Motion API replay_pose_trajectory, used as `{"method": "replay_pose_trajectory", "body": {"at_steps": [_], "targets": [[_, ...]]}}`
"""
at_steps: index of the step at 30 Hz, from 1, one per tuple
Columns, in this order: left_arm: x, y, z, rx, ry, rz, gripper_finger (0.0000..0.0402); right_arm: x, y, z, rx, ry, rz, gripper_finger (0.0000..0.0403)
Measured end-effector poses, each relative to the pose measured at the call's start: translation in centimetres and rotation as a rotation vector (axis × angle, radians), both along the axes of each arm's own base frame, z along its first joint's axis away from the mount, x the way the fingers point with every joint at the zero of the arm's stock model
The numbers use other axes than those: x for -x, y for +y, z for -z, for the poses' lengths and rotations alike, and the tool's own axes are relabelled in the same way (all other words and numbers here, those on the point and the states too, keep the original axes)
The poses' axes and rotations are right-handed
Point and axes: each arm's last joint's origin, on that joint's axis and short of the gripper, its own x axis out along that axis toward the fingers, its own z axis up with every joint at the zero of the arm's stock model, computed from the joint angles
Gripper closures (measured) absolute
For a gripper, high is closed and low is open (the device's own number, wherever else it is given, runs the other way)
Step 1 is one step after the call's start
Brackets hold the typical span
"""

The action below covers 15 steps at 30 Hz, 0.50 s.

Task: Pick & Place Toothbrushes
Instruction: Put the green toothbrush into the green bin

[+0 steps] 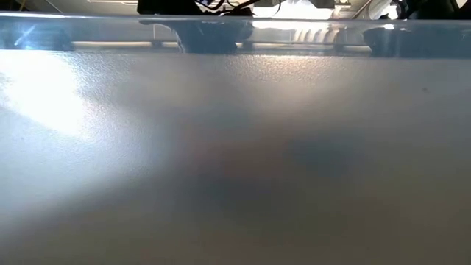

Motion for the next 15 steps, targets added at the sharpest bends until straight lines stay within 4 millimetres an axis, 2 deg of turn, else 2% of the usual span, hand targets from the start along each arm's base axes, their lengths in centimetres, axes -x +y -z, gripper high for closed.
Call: {"method": "replay_pose_trajectory", "body": {"at_steps": [9,15], "targets": [[-0.7,0.0,1.8,-0.004,0.048,0.0,0.0385,0.0,0.0,0.0,0.0,0.0,0.0,0.0398],[-0.7,0.0,1.8,-0.005,0.048,0.001,0.0384,0.0,0.0,0.0,0.0,0.0,-0.001,0.0398]]}}
